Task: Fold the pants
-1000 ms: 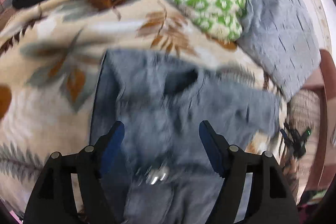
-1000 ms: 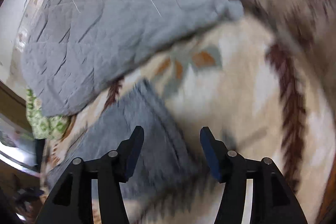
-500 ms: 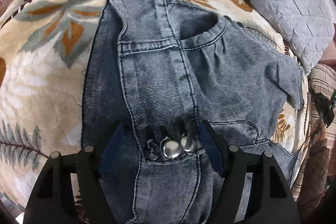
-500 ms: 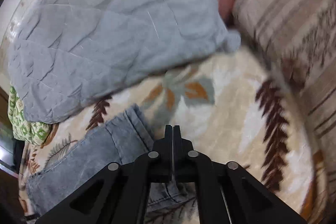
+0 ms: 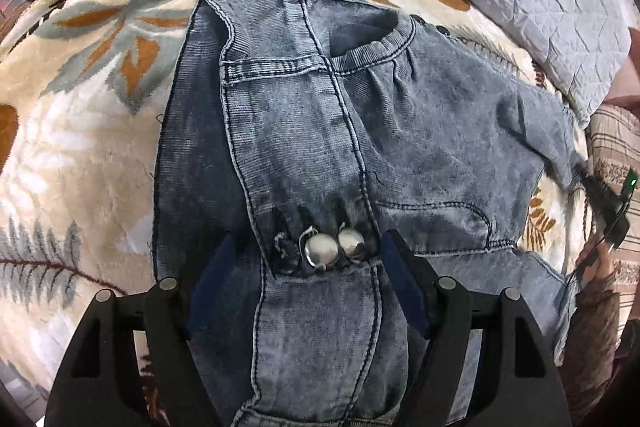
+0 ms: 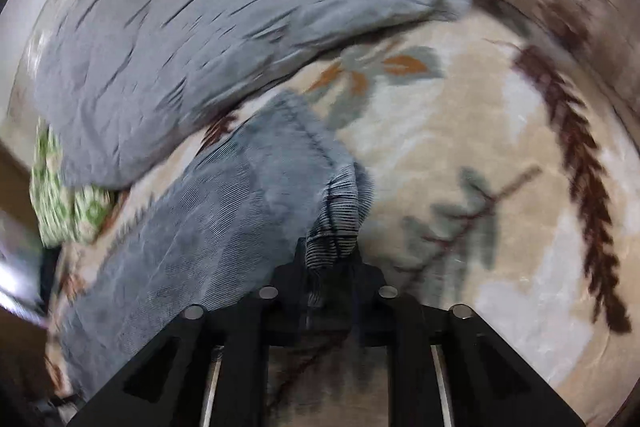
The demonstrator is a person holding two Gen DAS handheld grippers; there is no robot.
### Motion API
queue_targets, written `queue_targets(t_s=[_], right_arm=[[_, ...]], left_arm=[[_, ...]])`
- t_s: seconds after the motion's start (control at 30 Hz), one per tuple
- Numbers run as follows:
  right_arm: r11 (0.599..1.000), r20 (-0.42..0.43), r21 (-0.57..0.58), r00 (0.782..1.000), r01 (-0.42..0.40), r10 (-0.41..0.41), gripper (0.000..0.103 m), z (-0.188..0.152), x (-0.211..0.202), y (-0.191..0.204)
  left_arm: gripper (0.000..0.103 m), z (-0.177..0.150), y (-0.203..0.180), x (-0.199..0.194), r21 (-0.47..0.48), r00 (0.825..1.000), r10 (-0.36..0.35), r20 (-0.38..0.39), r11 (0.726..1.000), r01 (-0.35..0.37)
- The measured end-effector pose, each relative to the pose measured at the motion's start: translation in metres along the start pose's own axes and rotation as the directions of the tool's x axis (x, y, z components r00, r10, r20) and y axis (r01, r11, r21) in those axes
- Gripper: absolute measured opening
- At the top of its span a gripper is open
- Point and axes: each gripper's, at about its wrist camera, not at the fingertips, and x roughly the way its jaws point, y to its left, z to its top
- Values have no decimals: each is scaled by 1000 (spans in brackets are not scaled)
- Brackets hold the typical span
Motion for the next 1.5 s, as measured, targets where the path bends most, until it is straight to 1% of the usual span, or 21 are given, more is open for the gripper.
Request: queue_targets(t_s=[0.1,0.17,0.23,0.3,0.37,0.5,0.53,0.57,0.6,0.67,0.73,0.83,0.9,0.93,1.0,1.03,1.07,1.13,1.27,1.33,1.5], right_arm=[[999,88,-4,995,-36,36,15,21,-26,6],[999,128,-21,991,-32,34,16,36,-40,4],[999,134,-41,991,-9,14,16,44,-40,6],[998,125,-58,992,17,-9,16,45,-33,8],[998,87,-50,995,42,-37,16,41,-18,6],[997,-9,1,997,75,-75,21,23,10,-18],[996,-28,17,996,84,-83,28,19,14,-24],[997,-37,31,996,76,-75,30,15,15,-29],[997,-36,47,997,65,-63,31,13,13,-34],[995,-14,85,999,54,-53,35,10,4,-42],[995,11,92,999,40,-41,36,9,-8,-46],[995,75,66,994,72,-77,36,3,-37,-45],[995,106,58,990,86,-92,41,-2,-57,-44],[994,120,58,988,94,-100,47,-6,-67,-44],[995,138,54,986,86,-93,52,-13,-79,-42],[995,146,55,985,82,-90,57,-20,-88,-41],[996,149,57,986,72,-80,62,-26,-94,-41],[996,144,69,988,53,-63,66,-39,-105,-39],[996,113,80,993,27,-36,67,-66,-119,-33],[997,99,69,994,34,-41,69,-77,-126,-28],[997,57,70,998,17,-21,72,-102,-146,-16]], left_arm=[[75,-2,-2,-6,-1,1000,-1,10,1000,1],[75,-3,-1,-5,-5,1000,8,12,1000,-8],[75,-4,1,3,-13,1000,11,-9,1000,-11],[75,-5,0,8,-9,1000,23,-1,1000,-23],[75,-5,-3,9,3,999,36,1,999,-36],[75,-2,-3,11,1,999,36,-11,999,-36],[75,-2,-2,11,-2,999,35,-13,999,-35],[75,-2,-3,11,-4,999,35,-12,999,-35],[75,-2,-3,11,-4,999,37,-9,999,-37],[76,-2,-4,10,-7,999,43,0,999,-43],[76,-3,-6,8,-16,999,51,13,999,-51],[76,-6,-13,1,-21,998,38,43,999,-37],[76,-7,-24,-9,-12,995,55,85,998,-54],[76,-8,-27,-13,-4,993,58,100,998,-58],[76,-10,-35,-21,8,987,80,139,997,-82],[76,-11,-38,-24,12,985,83,153,996,-86],[76,-13,-42,-28,18,983,76,169,997,-80],[76,-17,-50,-35,31,979,69,190,997,-76],[76,-28,-72,-54,92,970,40,238,994,-63],[76,-32,-82,-62,122,967,34,252,990,-67],[76,-54,-89,-89,166,961,23,274,984,-71]])
